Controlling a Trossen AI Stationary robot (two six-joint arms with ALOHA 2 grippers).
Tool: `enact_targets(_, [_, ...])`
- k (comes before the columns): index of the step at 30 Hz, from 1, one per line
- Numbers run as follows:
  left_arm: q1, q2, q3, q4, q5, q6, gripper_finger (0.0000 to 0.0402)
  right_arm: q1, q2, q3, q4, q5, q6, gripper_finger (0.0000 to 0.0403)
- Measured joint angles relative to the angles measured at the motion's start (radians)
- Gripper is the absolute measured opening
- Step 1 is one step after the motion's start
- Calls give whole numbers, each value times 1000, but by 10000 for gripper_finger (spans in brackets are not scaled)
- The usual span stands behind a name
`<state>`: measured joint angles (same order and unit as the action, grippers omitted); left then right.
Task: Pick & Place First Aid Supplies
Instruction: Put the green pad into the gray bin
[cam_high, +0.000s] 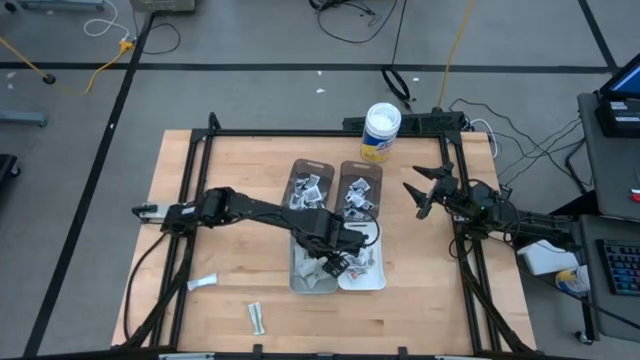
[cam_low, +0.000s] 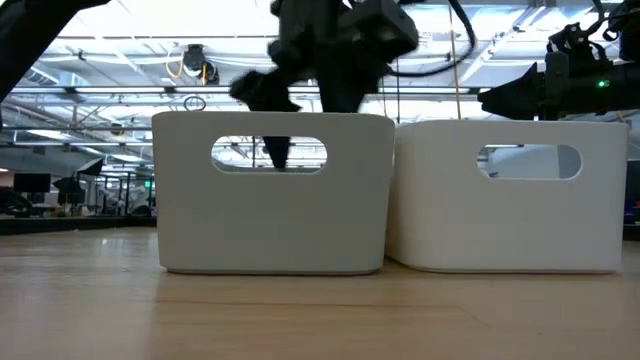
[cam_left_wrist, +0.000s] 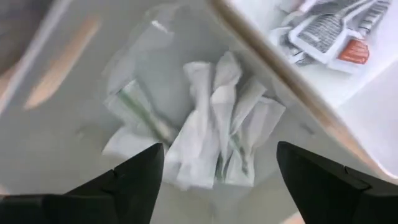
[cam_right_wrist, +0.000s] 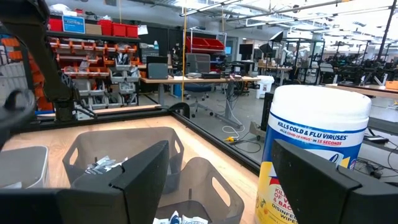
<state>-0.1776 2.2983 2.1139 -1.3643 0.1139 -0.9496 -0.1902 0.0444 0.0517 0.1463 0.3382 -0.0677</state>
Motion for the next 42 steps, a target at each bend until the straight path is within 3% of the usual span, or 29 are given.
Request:
enact_targets(10, [24, -83, -9, -101, -43, -248, 308, 0, 0, 0, 0, 0, 0, 279])
enact_targets(21, [27, -250, -208, -99, -46, -440, 307, 0, 0, 0, 0, 0, 0, 279])
enact_targets(29, [-121, -286, -278, -96, -67, -683, 310, 0, 0, 0, 0, 0, 0, 279])
enact_targets(42, [-375, -289, -300, -64, 25, -1080, 310, 0, 0, 0, 0, 0, 0, 279])
